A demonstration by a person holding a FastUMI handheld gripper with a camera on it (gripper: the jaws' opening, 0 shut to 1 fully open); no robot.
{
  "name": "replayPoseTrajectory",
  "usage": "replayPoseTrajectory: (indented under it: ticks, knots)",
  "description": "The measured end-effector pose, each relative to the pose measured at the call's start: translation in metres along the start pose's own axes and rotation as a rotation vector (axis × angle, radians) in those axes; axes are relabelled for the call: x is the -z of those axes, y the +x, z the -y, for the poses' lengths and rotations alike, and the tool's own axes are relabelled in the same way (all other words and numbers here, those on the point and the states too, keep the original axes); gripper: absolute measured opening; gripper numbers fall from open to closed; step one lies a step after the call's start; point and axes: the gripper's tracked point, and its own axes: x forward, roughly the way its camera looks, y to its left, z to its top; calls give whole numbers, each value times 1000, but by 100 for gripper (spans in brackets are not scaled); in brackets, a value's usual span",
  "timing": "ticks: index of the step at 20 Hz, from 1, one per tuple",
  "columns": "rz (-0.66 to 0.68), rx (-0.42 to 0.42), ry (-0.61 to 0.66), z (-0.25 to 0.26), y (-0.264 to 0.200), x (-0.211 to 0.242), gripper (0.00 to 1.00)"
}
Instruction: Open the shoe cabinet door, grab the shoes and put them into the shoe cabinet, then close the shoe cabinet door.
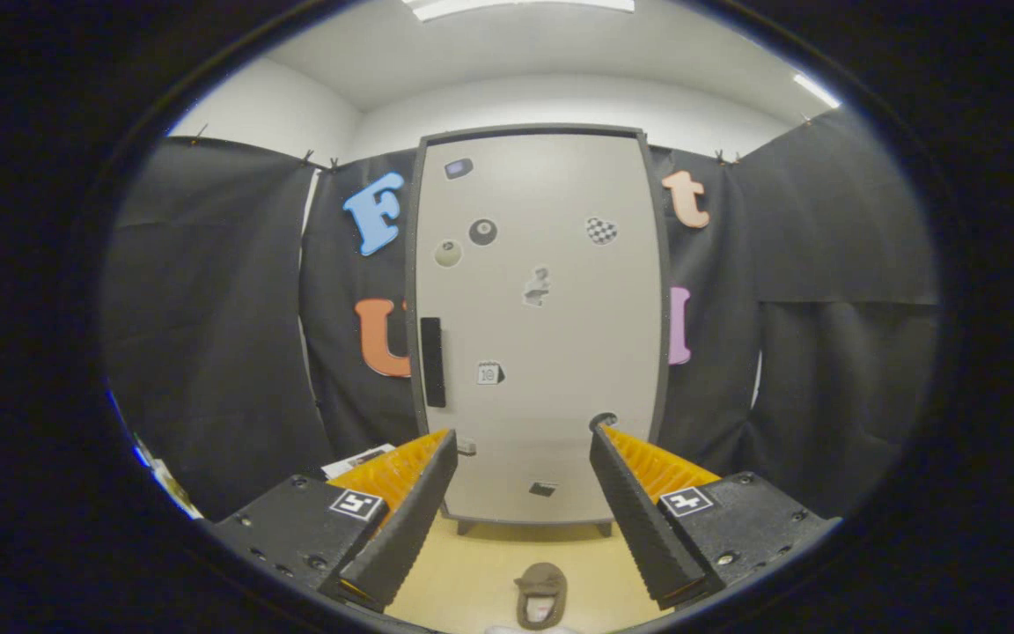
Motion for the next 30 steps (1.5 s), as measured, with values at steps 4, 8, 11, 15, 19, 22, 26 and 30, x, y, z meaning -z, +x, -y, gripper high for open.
replayPoseTrajectory:
  ticks: [4, 8, 11, 15, 19, 22, 26, 30]
  knots:
    - [-12, -53, 15, -33, 65, -1, 99]
    - [-15, -75, 18, -61, 129, -6, 99]
    - [-46, -78, 41, -74, 173, -2, 99]
    - [-80, -44, 55, -77, 213, 4, 99]
    - [-114, -64, 61, -89, 231, 12, 70]
    - [-119, -21, 62, -89, 239, 16, 46]
    - [-107, 21, 11, -86, 239, 17, 40]
    - [-121, -54, 9, -86, 234, 18, 35]
